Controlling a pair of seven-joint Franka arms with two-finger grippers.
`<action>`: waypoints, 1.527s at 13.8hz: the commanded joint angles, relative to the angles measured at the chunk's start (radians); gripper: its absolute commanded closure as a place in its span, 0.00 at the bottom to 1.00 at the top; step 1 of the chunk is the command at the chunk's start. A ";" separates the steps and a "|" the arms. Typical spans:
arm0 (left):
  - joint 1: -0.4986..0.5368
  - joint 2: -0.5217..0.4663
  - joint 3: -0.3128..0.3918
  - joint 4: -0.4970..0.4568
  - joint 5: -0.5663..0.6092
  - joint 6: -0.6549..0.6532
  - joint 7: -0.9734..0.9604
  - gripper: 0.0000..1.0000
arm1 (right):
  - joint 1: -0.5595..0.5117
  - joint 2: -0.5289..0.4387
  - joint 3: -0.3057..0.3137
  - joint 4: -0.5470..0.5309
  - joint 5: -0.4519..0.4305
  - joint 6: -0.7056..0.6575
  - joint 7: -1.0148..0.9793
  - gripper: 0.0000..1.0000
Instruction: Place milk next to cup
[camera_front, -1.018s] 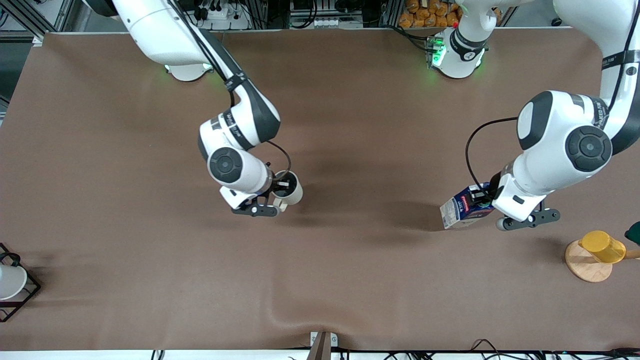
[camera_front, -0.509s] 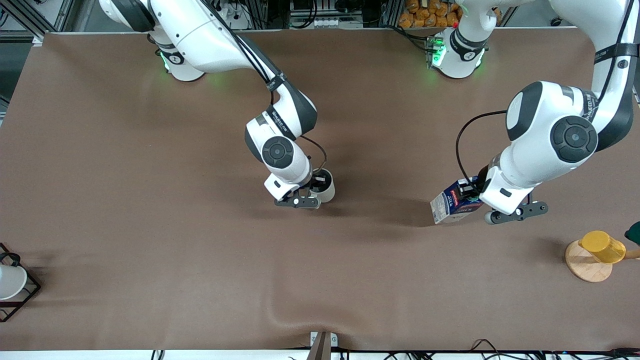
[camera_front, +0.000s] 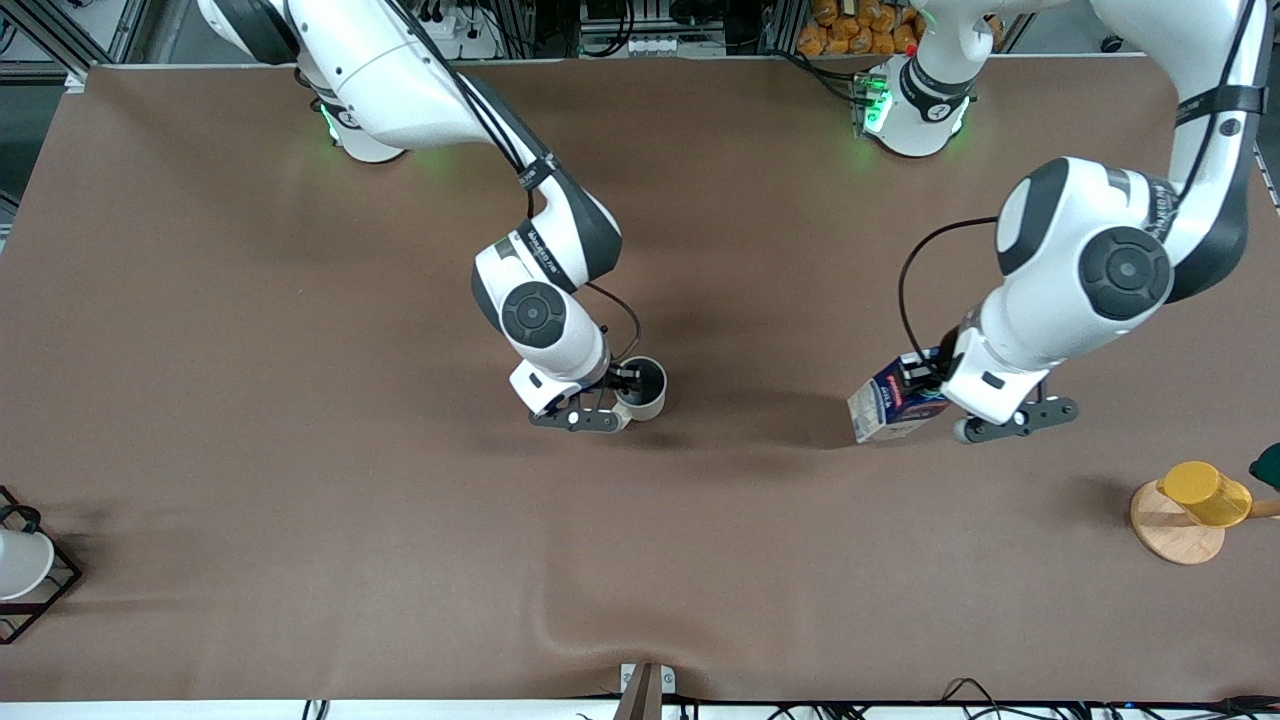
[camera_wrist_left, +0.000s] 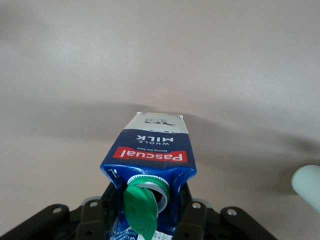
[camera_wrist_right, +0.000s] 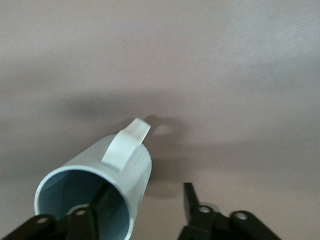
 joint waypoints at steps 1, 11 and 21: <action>-0.002 -0.018 -0.061 -0.003 -0.013 -0.017 -0.082 0.50 | -0.074 -0.101 0.010 -0.004 0.018 -0.110 0.008 0.00; -0.239 0.035 -0.186 0.019 0.007 -0.014 -0.398 0.51 | -0.462 -0.321 0.007 -0.122 0.003 -0.382 -0.429 0.00; -0.457 0.231 -0.174 0.198 0.116 -0.004 -0.480 0.57 | -0.694 -0.560 0.009 -0.234 -0.101 -0.485 -0.833 0.00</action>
